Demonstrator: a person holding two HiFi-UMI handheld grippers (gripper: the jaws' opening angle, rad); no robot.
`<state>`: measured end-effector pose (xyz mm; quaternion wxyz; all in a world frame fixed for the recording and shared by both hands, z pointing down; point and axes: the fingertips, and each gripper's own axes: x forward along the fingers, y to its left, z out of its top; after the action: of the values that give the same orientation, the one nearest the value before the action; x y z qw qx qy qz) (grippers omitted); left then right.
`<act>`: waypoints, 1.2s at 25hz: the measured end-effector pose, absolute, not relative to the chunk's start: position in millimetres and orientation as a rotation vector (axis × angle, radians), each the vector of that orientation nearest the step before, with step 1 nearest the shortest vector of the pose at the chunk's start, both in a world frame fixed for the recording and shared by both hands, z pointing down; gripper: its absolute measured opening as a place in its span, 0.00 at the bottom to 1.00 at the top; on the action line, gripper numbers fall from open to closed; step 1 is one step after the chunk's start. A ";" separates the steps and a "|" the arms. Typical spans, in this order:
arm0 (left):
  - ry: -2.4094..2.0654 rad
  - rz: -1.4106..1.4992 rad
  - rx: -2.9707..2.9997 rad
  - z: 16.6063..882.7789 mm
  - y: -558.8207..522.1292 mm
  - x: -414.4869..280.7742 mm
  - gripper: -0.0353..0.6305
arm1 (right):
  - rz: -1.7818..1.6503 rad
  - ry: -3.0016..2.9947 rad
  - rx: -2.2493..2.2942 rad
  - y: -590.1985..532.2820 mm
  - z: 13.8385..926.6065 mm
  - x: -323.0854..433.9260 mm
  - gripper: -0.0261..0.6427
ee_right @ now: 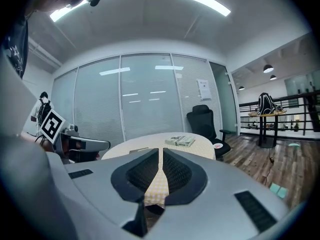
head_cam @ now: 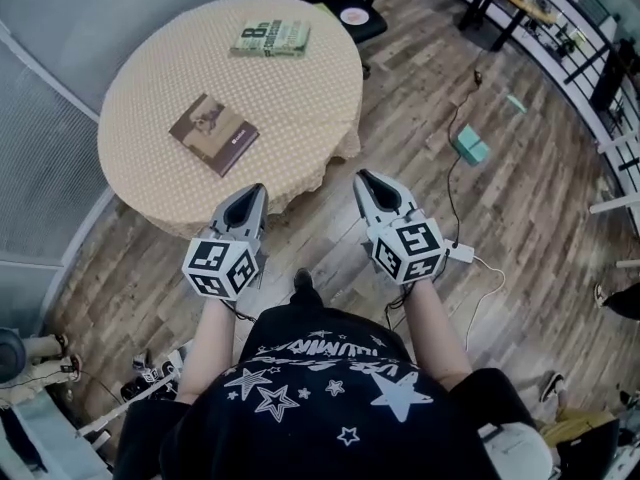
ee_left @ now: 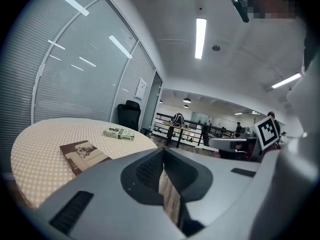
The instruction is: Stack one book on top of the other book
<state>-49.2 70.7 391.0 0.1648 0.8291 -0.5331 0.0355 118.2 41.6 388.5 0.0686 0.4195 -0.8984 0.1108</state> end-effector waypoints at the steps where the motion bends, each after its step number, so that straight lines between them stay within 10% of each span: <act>1: -1.513 0.101 2.362 392.2 62.6 -52.0 0.07 | 0.339 -2.697 1.269 34.3 389.6 116.6 0.10; 30: -1.715 0.171 2.175 409.7 -88.5 -0.5 0.07 | 0.413 -2.795 1.038 -157.7 405.6 172.3 0.10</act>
<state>-0.5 -88.5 409.7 0.1821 0.7707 -0.6076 0.0607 172.3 -157.7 405.6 0.0656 0.3440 -0.9266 0.1368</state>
